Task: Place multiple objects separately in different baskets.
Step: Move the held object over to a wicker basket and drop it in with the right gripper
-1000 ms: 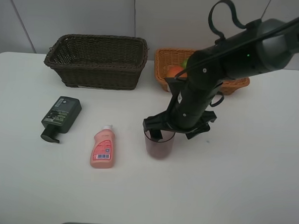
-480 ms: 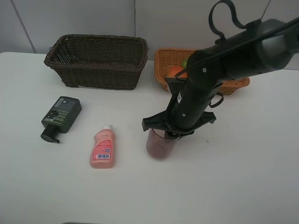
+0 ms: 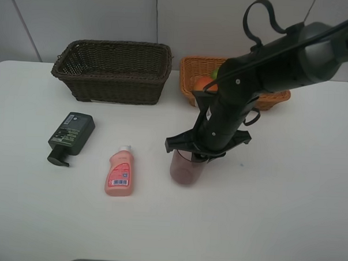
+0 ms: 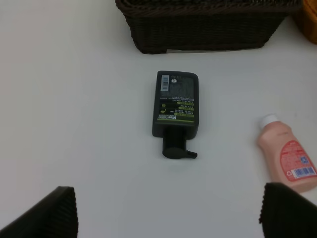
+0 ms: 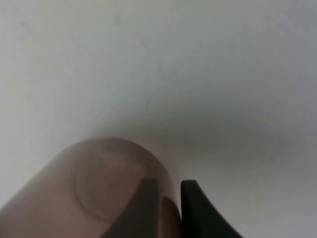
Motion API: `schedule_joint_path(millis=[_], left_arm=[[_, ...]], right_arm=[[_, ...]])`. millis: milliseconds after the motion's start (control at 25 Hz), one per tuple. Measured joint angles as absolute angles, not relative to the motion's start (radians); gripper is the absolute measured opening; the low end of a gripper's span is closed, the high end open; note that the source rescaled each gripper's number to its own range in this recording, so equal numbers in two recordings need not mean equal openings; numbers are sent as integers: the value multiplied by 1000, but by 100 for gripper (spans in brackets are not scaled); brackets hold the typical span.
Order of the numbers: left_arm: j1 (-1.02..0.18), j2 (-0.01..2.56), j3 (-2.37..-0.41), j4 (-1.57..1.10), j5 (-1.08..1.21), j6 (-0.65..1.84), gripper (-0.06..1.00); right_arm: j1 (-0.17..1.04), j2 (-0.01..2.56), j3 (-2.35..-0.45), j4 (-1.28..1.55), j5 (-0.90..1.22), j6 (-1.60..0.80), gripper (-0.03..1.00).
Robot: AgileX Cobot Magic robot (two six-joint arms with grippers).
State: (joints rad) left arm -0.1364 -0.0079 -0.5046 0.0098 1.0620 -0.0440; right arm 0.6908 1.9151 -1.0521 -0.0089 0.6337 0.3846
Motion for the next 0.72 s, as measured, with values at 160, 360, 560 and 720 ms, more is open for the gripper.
schedule_joint_path(millis=[160, 360, 560, 720], left_arm=[[-136, -8, -505, 10, 1062, -44, 84], [-136, -8, -505, 10, 1062, -44, 84], [-136, -8, -505, 10, 1062, -44, 84], [-136, -8, -505, 10, 1062, -44, 84]], right_arm=[[691, 1915, -1052, -9, 634, 385, 0], [691, 1915, -1052, -9, 634, 385, 0], [691, 1891, -1052, -9, 634, 385, 0], [691, 1864, -1052, -8, 635, 385, 0]])
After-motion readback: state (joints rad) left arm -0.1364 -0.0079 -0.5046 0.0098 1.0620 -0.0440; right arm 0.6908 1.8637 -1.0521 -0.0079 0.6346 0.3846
